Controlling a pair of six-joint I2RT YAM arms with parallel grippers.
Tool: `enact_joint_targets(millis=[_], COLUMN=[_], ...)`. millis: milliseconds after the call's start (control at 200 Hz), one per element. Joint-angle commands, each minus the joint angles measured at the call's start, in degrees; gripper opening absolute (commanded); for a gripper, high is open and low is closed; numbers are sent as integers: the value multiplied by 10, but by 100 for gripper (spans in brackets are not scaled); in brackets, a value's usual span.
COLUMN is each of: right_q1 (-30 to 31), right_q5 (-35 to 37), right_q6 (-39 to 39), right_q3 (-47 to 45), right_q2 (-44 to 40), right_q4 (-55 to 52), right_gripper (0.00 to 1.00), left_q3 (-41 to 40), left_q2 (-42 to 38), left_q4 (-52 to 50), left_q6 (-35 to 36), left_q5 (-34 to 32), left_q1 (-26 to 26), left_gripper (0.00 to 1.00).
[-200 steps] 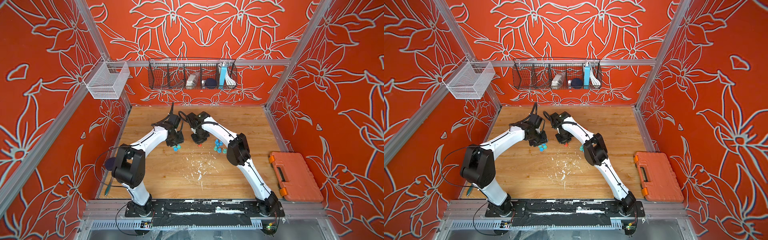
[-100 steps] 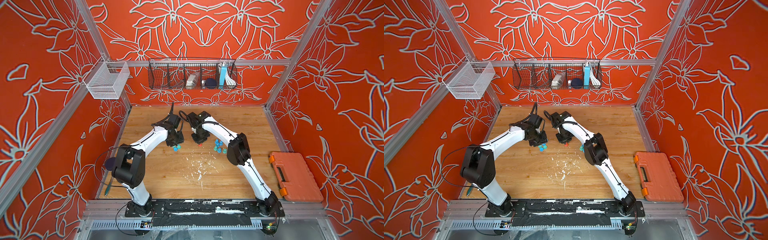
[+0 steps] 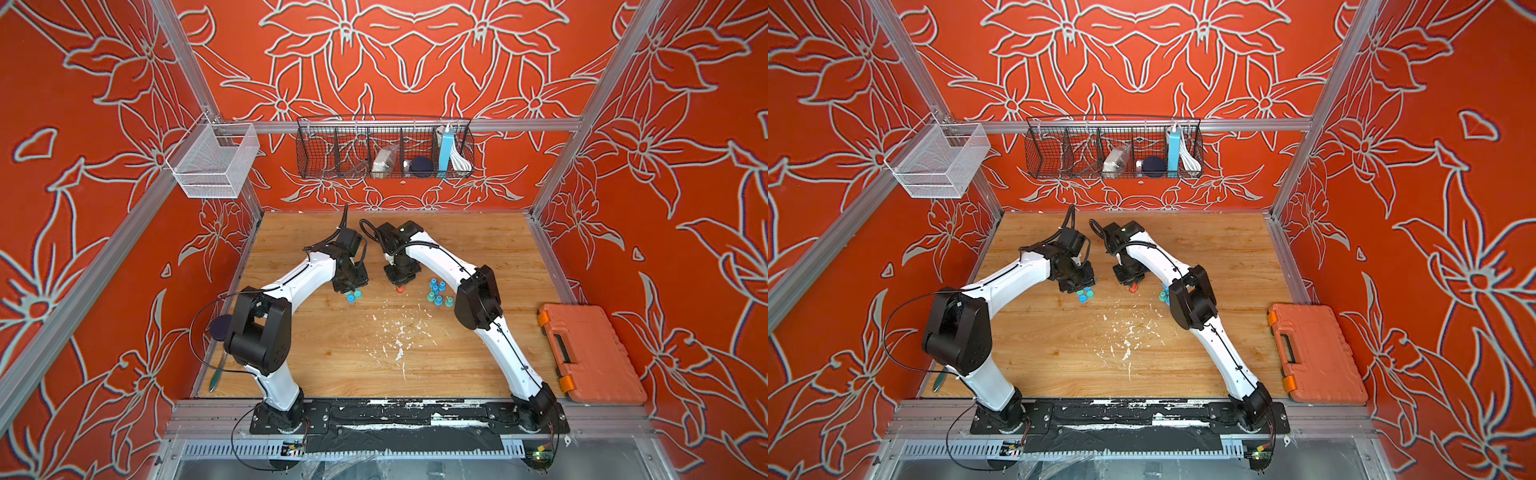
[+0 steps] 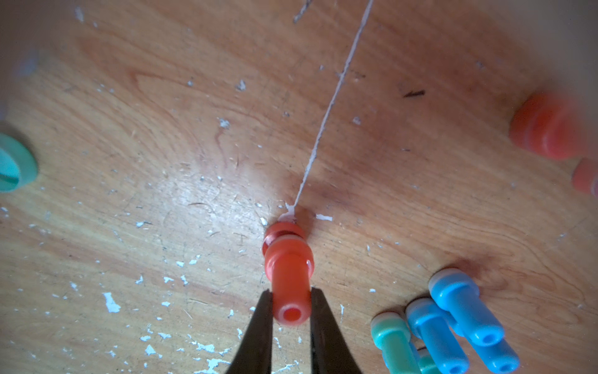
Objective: Close the stamp cap
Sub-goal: Close the cover of the stamp.
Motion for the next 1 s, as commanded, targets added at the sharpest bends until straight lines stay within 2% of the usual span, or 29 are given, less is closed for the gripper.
enact_joint_targets(millis=[0, 996], right_q1=[-3, -2], right_q5=[-4, -11], right_q6=[10, 10], right_q3=[23, -18], right_q2=[4, 1], right_q4=[-12, 2], right_gripper=[11, 11], left_q3=[12, 15], left_q2=[6, 14], left_q4=[-4, -2], left_q6=[5, 3], left_q5=[0, 2], left_q1=[6, 9], left_gripper=[43, 43])
